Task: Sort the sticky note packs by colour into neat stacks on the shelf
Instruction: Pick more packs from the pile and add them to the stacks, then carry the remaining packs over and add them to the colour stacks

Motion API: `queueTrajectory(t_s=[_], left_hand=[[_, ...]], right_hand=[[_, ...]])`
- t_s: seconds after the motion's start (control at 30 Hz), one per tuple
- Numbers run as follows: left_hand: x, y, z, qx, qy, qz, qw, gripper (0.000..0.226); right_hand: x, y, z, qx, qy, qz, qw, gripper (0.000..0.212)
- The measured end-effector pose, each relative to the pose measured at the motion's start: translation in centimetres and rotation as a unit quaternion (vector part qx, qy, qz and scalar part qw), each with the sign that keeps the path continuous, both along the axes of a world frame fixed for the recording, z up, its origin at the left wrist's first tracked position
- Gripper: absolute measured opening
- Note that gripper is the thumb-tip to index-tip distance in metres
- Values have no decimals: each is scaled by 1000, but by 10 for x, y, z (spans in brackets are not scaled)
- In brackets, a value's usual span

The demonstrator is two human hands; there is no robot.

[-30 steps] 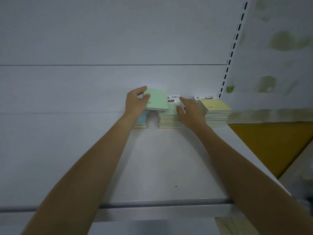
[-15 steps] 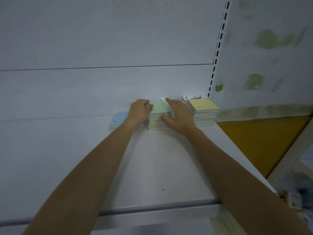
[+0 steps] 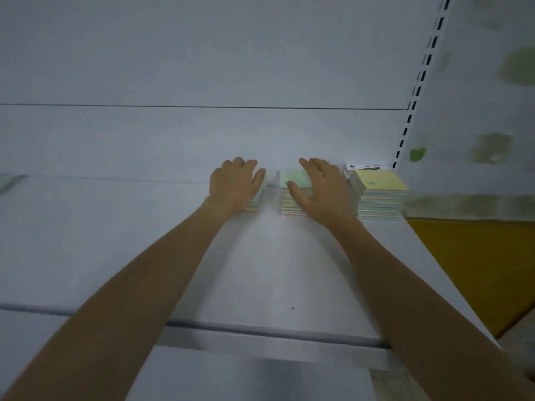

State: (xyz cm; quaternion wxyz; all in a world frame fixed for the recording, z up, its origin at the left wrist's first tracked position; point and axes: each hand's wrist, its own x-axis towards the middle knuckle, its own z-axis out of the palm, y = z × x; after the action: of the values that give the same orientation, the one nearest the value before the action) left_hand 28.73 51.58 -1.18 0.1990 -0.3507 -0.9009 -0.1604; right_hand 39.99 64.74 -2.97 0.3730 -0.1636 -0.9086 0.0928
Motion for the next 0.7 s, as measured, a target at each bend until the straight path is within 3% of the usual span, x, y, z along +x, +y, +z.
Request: queueTrajectory(t_s=[0.1,0.2,0.37,0.7], left_hand=[[-12,-48,-6,-46,60,17,997,73],[-25,-101,-10,-94,42,40,994,82],[-50,-204,-11,-119,55,115,985,59],[-114,-458,-9,-82,-41,219,971,49]], right_hand=[[-6,-19,4,20,-33,32,999,51],[-21,-48,11,73,-113,76,988,54],[-64,-130,24,114,-129,126,977,64],[-179,-354,3,133,-211,210,945,59]])
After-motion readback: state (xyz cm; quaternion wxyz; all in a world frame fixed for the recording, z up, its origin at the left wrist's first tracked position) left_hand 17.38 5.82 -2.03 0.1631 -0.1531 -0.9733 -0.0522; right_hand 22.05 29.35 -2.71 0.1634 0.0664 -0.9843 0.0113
